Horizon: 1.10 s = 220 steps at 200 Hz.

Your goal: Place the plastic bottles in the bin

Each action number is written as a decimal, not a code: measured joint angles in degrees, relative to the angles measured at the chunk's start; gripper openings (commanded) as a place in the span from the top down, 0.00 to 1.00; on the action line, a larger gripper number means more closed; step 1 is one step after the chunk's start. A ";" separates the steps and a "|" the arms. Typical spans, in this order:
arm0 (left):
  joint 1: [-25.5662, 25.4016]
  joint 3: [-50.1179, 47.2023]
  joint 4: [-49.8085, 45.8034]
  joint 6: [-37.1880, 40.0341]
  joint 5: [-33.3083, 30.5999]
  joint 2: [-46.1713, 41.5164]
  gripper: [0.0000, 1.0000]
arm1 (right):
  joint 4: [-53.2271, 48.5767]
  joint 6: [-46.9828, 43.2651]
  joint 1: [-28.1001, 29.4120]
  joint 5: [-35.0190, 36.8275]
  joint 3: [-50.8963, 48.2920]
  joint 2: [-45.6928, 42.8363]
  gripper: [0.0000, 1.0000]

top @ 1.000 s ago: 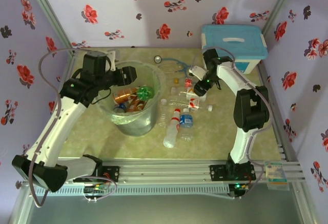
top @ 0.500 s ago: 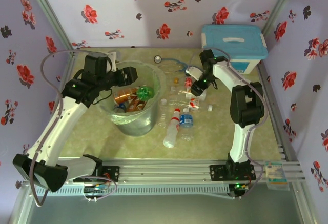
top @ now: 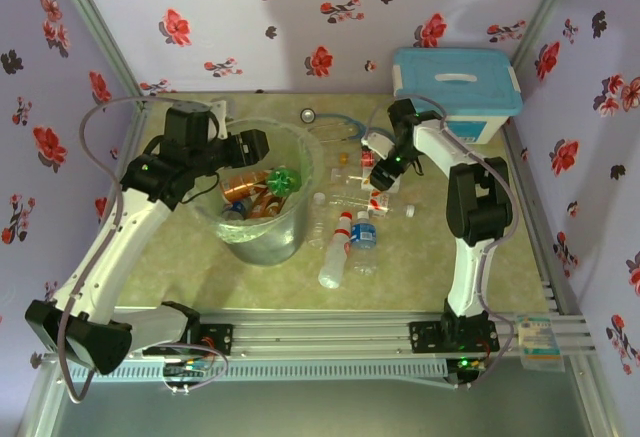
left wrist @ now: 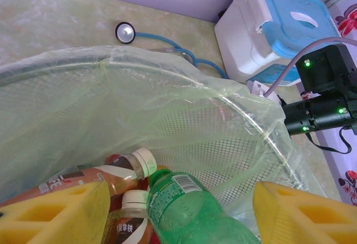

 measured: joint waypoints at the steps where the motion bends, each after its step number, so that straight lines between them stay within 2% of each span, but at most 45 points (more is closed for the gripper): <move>1: 0.00 -0.02 0.00 0.00 0.00 0.00 0.31 | -0.02 0.00 0.00 0.02 0.00 0.00 0.21; 58: 0.09 0.02 0.07 0.26 0.00 1.33 0.31 | -1.64 0.02 0.31 -0.17 0.13 0.90 0.22; 126: 0.33 0.02 0.44 0.46 0.00 1.33 0.31 | -2.25 0.17 0.28 -0.46 0.96 1.31 0.34; 170: 0.85 0.46 0.31 0.68 0.00 1.44 0.31 | -1.90 1.11 0.28 -0.90 0.96 1.03 0.38; 220: 0.85 1.46 0.42 0.68 0.00 1.44 0.31 | -0.81 2.14 0.28 -2.01 0.90 -3.93 0.43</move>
